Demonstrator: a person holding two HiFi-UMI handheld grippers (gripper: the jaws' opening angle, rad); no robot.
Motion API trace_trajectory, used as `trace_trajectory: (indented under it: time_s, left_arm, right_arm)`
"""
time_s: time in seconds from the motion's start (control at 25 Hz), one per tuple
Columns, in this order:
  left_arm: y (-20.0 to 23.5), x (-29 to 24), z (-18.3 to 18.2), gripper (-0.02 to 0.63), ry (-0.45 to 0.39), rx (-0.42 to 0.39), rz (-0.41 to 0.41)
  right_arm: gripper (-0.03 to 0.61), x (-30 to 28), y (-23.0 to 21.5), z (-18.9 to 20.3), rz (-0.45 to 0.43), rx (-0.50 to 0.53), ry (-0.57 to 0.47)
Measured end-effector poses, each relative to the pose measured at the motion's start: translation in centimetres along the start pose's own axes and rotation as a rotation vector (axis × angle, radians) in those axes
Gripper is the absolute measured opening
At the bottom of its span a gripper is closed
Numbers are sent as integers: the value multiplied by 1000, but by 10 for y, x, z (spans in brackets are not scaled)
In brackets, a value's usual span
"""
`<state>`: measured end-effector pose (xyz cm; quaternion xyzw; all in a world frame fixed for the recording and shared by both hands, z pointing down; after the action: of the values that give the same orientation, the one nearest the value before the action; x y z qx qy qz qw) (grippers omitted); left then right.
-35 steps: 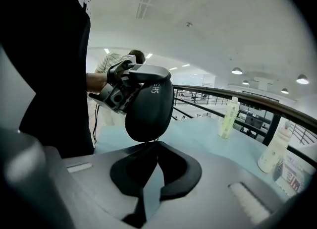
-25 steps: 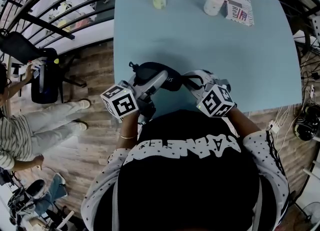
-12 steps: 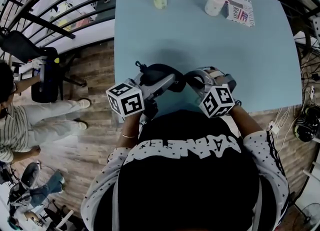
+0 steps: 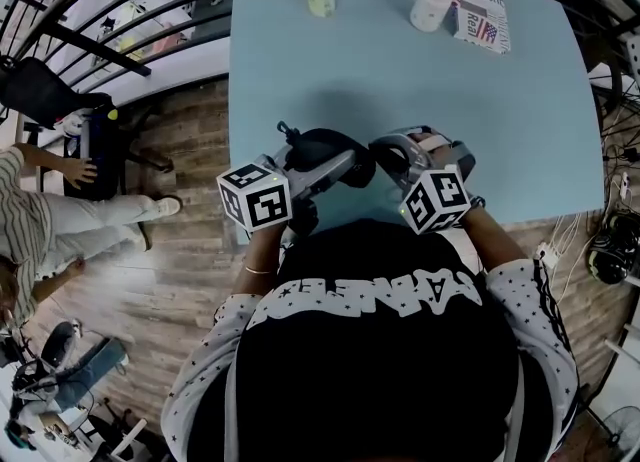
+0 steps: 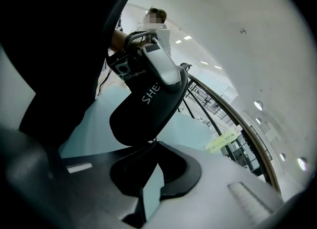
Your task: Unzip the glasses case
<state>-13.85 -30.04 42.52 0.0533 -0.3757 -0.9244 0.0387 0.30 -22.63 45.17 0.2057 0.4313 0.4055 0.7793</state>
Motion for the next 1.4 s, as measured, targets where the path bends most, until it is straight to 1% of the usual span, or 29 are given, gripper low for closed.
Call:
trace_trajectory:
  time_s: [0.2,0.56,0.68,0.88,1.16,1.4]
  left_arm:
    - [3,-2,0,0,5,18,17]
    - [4,-7,0,0,23,32,34]
    - [4,-8,1,0,40,37,45]
    - [4,-11,6,0,80,27,52]
    - [4,-16,4,0,89,39,69]
    - [4,-20,11,0,122,44,76]
  right_arm:
    - [5,-2,-7,-3,14,13,-13]
    - [5,-3,-18,-9,34,-26,-30]
    - [5,-4,-20,-12,35,-7,-38]
    - [5,-6,-21,-18,44,-4,-48]
    - [6,-4,-29,-20,59,-21,-57]
    - [6,-4,-31,-25,64,-12,-64]
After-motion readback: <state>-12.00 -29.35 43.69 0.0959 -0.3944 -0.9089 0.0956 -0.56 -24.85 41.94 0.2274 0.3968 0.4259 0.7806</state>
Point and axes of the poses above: the fingertips, and each gripper's own axes: x backward along the fingers, y to its left, z out of its underside, the point moved 8 cm from there along x, backward along the fingers, and after that the axes turned 13 degrees about z, right-handed, at the moved point
